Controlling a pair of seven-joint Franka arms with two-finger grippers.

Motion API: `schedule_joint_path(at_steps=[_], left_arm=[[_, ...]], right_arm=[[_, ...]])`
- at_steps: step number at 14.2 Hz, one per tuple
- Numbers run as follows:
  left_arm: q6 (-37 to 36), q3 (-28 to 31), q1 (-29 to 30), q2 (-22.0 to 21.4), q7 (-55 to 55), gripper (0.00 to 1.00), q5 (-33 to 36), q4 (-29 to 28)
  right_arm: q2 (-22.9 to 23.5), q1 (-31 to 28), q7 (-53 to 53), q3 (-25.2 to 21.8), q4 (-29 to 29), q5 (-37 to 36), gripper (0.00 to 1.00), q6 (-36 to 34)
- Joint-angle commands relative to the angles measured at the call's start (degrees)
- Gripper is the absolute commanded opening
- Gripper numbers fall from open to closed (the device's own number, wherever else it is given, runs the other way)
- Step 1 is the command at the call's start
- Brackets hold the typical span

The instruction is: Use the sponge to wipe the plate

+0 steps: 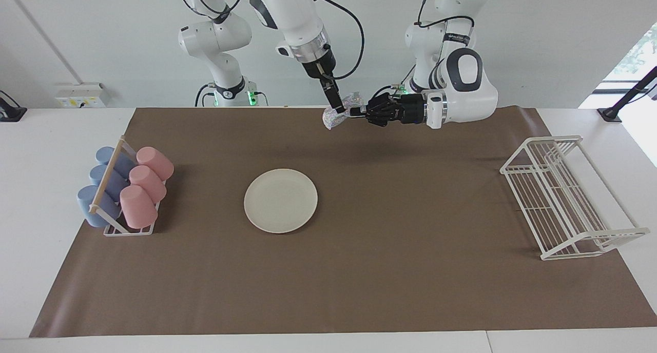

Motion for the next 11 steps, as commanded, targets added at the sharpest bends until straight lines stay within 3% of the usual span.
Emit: schedule_joint_path(at_steps=[1, 11], left_arm=[[0.49, 0.93, -1.27, -0.82, 1.23, 0.00, -1.38, -1.24], [-0.65, 0.93, -0.22, -1.09, 0.97, 0.00, -1.29, -1.59]], right_arm=[[-0.72, -0.55, -0.02, 0.25, -0.74, 0.23, 1.00, 4.19], [-0.80, -0.98, -0.29, 0.25, -2.06, 0.32, 1.00, 6.76]])
